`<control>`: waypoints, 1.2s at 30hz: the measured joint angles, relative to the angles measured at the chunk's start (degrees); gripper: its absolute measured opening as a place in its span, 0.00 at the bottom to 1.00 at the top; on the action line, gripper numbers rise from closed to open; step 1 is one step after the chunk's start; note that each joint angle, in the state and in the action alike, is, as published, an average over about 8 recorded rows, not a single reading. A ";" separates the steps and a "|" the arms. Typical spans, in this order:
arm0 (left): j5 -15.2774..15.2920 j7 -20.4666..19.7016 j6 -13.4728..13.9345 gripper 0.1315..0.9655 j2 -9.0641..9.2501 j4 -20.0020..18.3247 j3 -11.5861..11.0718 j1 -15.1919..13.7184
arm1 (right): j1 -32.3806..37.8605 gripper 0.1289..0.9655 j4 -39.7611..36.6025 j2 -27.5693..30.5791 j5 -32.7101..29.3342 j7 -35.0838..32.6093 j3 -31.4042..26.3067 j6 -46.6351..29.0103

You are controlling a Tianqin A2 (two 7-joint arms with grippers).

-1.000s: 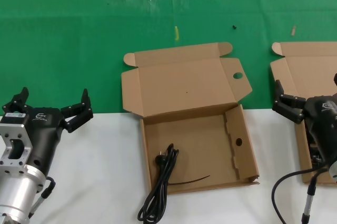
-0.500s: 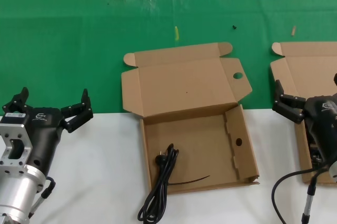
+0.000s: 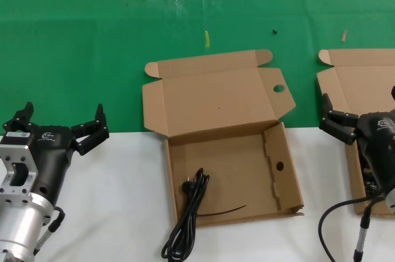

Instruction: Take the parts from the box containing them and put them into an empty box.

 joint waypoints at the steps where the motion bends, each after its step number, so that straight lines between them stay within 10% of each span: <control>1: 0.00 0.00 0.00 1.00 0.00 0.00 0.00 0.00 | 0.00 1.00 0.00 0.00 0.00 0.00 0.00 0.00; 36: 0.00 0.00 0.00 1.00 0.00 0.00 0.00 0.00 | 0.00 1.00 0.00 0.00 0.00 0.00 0.00 0.00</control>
